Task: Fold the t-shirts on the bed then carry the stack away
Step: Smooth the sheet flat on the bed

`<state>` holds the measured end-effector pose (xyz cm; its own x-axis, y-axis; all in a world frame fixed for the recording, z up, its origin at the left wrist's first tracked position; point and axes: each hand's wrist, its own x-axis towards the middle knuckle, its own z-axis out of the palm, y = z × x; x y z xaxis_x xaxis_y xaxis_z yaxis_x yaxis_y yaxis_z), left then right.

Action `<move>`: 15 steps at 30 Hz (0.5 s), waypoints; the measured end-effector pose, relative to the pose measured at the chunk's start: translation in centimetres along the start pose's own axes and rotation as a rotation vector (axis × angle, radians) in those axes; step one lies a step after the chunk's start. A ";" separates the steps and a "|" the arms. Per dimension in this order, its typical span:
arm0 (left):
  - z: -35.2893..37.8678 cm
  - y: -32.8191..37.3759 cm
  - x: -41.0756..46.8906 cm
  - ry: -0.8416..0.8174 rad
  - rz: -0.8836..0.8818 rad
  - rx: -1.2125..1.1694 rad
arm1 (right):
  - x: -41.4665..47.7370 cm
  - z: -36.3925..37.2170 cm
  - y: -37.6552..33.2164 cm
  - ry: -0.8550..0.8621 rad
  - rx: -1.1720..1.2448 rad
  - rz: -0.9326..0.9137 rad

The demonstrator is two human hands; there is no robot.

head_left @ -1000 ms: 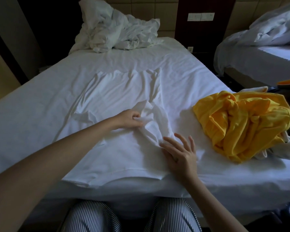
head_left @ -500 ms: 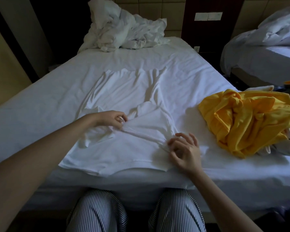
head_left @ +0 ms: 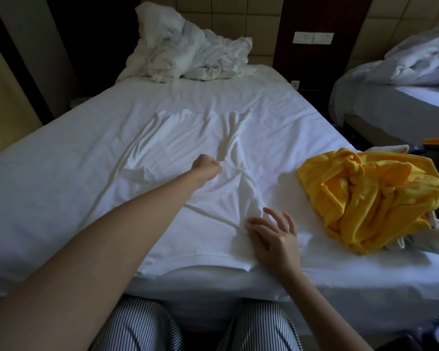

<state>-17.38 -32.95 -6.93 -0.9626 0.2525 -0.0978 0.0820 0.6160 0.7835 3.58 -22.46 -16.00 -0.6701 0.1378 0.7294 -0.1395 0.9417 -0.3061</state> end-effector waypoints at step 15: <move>0.6 -6.1 -7.4 -0.139 0.455 0.786 | 0.1 -0.4 -0.5 -0.060 0.014 0.041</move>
<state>-10.61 -38.10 -11.37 -0.7589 0.6512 0.0049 0.6465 0.7523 0.1269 3.86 -22.82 -15.48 -0.7178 0.1573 0.6783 -0.1210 0.9311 -0.3441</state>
